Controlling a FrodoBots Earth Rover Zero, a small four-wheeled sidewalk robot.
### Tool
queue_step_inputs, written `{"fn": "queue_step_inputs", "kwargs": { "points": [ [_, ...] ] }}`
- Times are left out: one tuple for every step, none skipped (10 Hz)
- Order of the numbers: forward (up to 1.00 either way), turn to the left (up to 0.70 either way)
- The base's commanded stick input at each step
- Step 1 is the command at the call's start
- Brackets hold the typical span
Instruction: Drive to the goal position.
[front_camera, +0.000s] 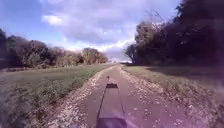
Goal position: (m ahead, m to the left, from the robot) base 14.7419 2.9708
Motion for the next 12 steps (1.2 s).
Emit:
{"fn": "queue_step_inputs", "kwargs": {
  "points": [
    [1.00,0.00],
    [1.00,0.00],
    [1.00,0.00],
    [1.00,0.00],
    [1.00,0.00],
    [1.00,0.00],
    [1.00,0.00],
    [1.00,0.00],
    [1.00,0.00],
    [1.00,0.00],
    [1.00,0.00],
    [1.00,0.00]
  ]
}}
